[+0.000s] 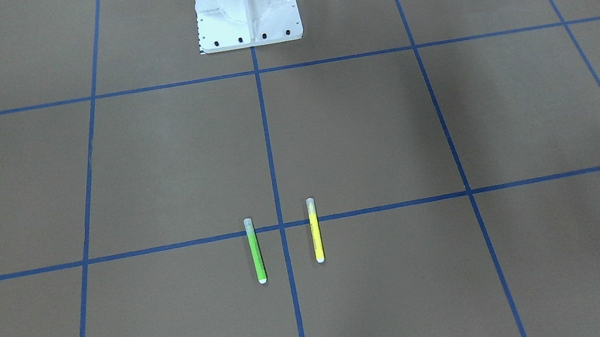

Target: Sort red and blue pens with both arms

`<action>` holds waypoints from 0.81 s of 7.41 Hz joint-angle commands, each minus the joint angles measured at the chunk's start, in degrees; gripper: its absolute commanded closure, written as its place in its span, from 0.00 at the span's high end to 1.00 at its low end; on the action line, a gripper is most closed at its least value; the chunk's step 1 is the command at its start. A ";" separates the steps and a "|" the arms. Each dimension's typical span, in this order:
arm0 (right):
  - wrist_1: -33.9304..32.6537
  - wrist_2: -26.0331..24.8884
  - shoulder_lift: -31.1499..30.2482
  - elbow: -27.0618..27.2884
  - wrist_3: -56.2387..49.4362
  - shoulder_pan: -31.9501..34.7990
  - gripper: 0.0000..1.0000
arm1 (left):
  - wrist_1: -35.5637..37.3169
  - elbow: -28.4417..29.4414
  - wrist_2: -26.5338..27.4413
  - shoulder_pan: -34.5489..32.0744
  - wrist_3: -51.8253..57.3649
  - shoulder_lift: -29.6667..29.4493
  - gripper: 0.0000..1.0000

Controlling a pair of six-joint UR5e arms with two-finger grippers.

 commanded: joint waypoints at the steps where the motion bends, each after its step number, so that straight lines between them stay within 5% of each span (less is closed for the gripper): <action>1: 12.65 0.05 -0.05 0.17 8.36 -3.43 1.00 | -16.81 -1.24 -0.50 2.49 -8.47 0.00 1.00; 4: 22.33 1.62 -0.22 0.17 8.98 -5.46 1.00 | -38.53 -1.07 -0.42 13.97 -31.70 0.88 1.00; 6: 25.94 3.13 -0.32 -0.18 10.81 -5.46 1.00 | -47.94 -1.06 -0.42 19.52 -34.57 0.80 1.00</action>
